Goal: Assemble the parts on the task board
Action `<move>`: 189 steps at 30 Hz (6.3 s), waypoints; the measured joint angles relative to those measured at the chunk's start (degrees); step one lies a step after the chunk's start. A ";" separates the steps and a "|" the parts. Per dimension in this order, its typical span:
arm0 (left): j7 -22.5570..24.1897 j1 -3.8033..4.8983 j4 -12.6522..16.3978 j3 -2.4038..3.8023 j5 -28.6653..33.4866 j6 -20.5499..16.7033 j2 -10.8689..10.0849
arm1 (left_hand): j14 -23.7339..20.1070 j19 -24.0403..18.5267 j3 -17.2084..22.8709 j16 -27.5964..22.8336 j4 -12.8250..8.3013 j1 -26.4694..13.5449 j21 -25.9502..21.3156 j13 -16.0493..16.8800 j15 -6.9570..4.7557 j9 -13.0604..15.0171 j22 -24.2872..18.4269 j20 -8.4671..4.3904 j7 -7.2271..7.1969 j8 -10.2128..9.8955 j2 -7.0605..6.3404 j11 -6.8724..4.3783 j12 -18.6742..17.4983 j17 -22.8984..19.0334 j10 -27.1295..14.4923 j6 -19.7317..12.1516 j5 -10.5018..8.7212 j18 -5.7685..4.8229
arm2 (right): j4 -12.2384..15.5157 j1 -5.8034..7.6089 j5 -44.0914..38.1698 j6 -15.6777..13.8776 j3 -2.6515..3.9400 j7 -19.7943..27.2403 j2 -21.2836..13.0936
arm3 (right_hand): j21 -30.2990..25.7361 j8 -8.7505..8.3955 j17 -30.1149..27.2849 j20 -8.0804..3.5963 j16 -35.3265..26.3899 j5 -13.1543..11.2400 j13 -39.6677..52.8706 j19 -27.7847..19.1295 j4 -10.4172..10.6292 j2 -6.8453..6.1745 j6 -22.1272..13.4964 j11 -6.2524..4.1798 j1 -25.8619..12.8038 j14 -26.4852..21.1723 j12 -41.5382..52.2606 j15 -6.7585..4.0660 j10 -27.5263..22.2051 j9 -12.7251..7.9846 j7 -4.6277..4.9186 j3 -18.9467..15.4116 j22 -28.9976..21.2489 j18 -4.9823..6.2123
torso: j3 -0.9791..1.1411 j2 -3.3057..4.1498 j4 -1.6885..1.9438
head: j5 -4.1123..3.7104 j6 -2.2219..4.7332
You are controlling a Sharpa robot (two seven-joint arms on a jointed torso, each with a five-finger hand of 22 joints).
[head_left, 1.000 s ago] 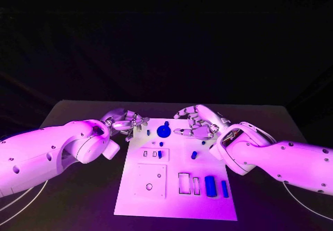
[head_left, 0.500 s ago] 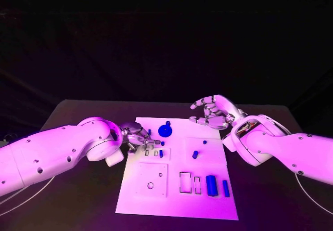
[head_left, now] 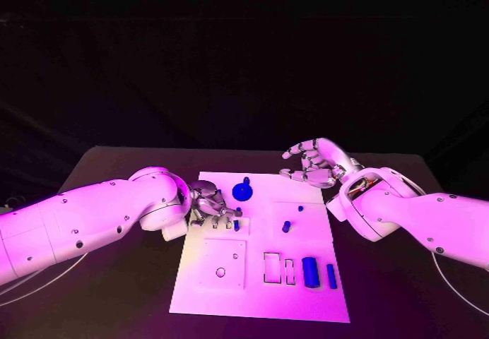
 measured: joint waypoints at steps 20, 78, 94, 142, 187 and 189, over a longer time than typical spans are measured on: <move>-1.52 0.34 -1.42 -0.55 -2.40 2.49 2.07 | 0.00 0.82 -0.31 0.60 0.00 0.43 0.88 1.31 0.00 0.97 1.66 0.00 -0.20 0.75 0.88 -0.20 0.95 -0.01 0.61 0.20 0.00 0.01 | -0.47 0.01 0.20 -0.01 0.00 -0.97 0.80 | 0.00 0.00 -0.01 0.01 0.00 0.23 0.00 0.00 0.00 0.24 0.00 0.00 -0.24 0.00 0.00 0.01 0.01 -0.01 0.00 0.00 -0.01 0.00 | -0.14 0.08 0.00 | -0.38 -0.40; -1.66 0.55 -3.24 -0.77 -2.15 5.17 3.69 | 0.19 1.01 22.91 1.55 0.36 11.97 2.67 2.16 -1.02 5.20 3.82 -0.64 -1.23 4.00 -1.90 -1.22 1.43 -0.03 2.89 -1.44 0.38 -0.86 | -0.77 -0.51 0.23 0.35 -0.08 -1.42 1.99 | 0.30 0.46 0.01 -0.19 -0.22 0.46 0.07 0.20 0.00 0.69 0.00 -0.20 -0.67 0.00 0.00 0.01 0.23 -0.07 0.00 0.64 0.33 -0.01 | -0.07 -0.01 0.09 | -0.90 -0.63; -1.46 0.49 -0.32 -0.40 -0.99 1.54 0.52 | 0.30 4.29 24.28 3.29 -2.95 8.14 5.32 5.53 -1.56 9.68 8.66 -1.42 -2.05 4.84 -4.97 -1.94 3.11 -0.03 7.07 0.65 12.30 -1.80 | -0.77 -0.63 0.23 0.35 -0.08 -1.45 1.65 | 0.30 0.46 0.00 -0.19 -0.22 0.78 0.07 0.20 0.00 0.69 -0.18 -0.20 -0.67 0.00 0.18 0.01 0.23 -0.14 0.19 0.64 0.32 -0.01 | 0.01 -0.05 0.17 | -0.73 -0.74; -2.05 0.39 0.85 -0.78 -15.53 0.89 2.05 | 0.18 7.36 23.11 3.72 -4.13 5.82 7.59 8.35 -2.65 9.68 13.93 -2.46 -2.96 4.13 -7.29 -2.86 4.12 -0.04 10.68 3.62 23.51 -2.69 | -0.70 -0.89 0.28 0.08 -0.10 -1.58 1.12 | 0.29 0.46 0.03 -0.19 -0.22 1.00 -0.05 0.20 0.01 0.68 -0.58 -0.19 -0.67 0.00 0.16 0.01 0.23 -0.24 0.18 0.64 0.26 -0.01 | -0.10 0.03 0.09 | 0.14 -2.03; -2.41 0.52 -0.71 -1.17 -15.49 3.40 2.99 | 0.18 7.35 23.11 3.71 -4.12 5.83 7.78 8.27 -2.63 11.25 14.06 -2.46 -2.97 3.93 -7.29 -2.85 4.10 -0.04 11.09 4.02 23.75 -2.69 | -0.79 -1.18 0.96 0.08 -0.09 -1.58 1.57 | 0.29 0.68 0.01 -0.19 -0.22 0.99 -0.04 0.20 0.00 0.68 -0.58 -0.19 -0.67 0.00 0.15 0.01 0.23 -0.30 0.18 0.95 0.35 -0.01 | -0.08 0.10 0.07 | -0.02 -2.64; -2.40 0.56 -0.84 -1.21 -15.47 3.41 3.07 | 0.18 7.35 23.12 3.72 -4.12 5.82 7.78 8.27 -2.63 11.25 14.06 -2.46 -2.97 3.93 -7.29 -2.85 4.10 -0.04 11.10 4.02 23.75 -2.68 | -0.79 -1.18 0.97 0.08 -0.09 -1.58 1.59 | 0.29 0.68 0.01 -0.19 -0.22 0.99 -0.04 0.20 0.00 0.68 -0.58 -0.19 -0.67 0.00 0.15 0.01 0.23 -0.29 0.18 0.96 0.35 -0.01 | -0.07 0.12 0.04 | -0.02 -2.68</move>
